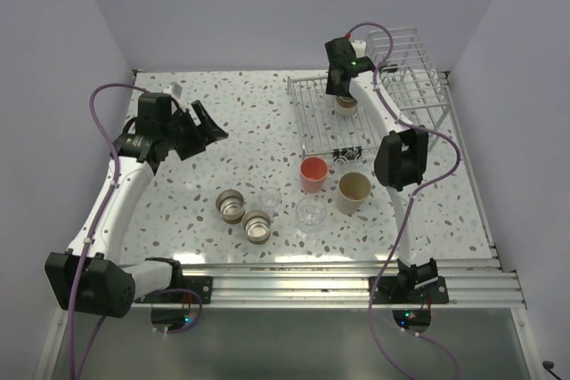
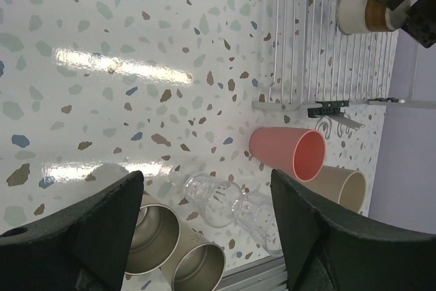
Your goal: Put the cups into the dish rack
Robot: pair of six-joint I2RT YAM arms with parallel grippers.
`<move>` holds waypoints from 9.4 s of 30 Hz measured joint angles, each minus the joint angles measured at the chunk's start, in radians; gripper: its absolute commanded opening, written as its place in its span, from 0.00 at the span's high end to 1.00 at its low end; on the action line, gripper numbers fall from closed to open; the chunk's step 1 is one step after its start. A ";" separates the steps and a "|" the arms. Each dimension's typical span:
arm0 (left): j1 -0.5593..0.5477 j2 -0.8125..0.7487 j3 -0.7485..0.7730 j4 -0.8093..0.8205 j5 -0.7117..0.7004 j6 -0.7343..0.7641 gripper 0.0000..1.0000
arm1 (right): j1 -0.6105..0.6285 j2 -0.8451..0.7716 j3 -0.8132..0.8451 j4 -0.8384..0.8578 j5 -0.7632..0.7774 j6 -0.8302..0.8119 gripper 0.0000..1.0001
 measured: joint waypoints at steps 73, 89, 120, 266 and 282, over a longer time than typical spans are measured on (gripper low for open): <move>0.000 -0.143 -0.440 -0.078 -0.031 0.152 0.40 | -0.024 -0.892 -0.761 0.012 -0.172 -0.027 0.02; -0.114 0.068 -0.408 0.011 -0.045 0.142 1.00 | -0.024 -0.917 -0.792 -0.003 -0.150 -0.061 0.02; 0.051 0.174 -0.242 1.685 0.455 -0.994 1.00 | 0.262 -0.740 -0.713 0.897 -1.137 0.607 0.02; 0.063 -0.320 -0.029 -0.116 -0.416 0.257 0.00 | -0.012 -0.613 -1.029 0.471 0.059 0.073 0.02; 0.005 -0.209 -0.035 -0.095 -0.229 0.257 0.00 | 0.027 -0.792 -0.926 0.359 0.029 0.026 0.02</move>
